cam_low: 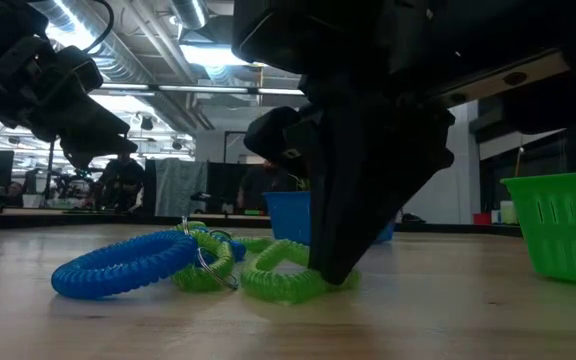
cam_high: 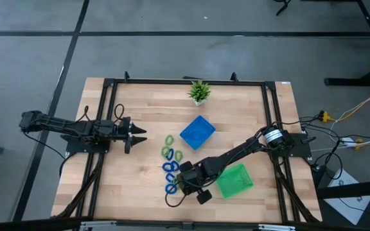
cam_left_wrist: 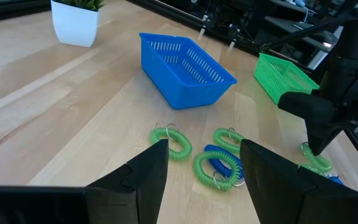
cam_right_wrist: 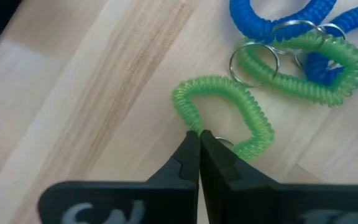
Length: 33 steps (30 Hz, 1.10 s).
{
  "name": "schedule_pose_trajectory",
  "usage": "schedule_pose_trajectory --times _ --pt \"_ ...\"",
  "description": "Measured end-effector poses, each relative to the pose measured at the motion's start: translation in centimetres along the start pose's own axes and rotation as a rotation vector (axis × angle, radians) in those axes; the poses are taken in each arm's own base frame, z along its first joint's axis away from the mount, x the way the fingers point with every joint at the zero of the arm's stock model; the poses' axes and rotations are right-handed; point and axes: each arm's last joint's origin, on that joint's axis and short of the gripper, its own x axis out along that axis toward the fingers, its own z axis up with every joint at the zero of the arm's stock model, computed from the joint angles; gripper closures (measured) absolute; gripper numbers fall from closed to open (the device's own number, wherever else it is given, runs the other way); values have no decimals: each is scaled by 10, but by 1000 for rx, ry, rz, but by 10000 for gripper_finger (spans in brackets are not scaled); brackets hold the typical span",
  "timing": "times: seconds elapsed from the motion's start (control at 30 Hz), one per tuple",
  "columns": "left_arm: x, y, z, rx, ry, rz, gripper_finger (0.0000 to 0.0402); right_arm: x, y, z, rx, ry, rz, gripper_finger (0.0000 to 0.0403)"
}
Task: Sort spring keychains
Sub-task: Put the green spring keychain into the green bin
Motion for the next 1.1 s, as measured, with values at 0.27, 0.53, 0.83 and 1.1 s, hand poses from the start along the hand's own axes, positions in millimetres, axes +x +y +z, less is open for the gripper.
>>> schedule_pose_trajectory --times 0.27,0.53,0.83,1.1 --pt "0 0 0 0 0 1 208 -18 -2 12 2 55 -10 401" --pt "0 0 0 0 0 0 208 -51 -2 34 1 52 0 402" --pt "0 0 0 0 -1 0 207 -119 0 62 29 24 -1 402" --pt "0 0 0 0 0 0 208 -171 3 71 166 -14 -4 402"
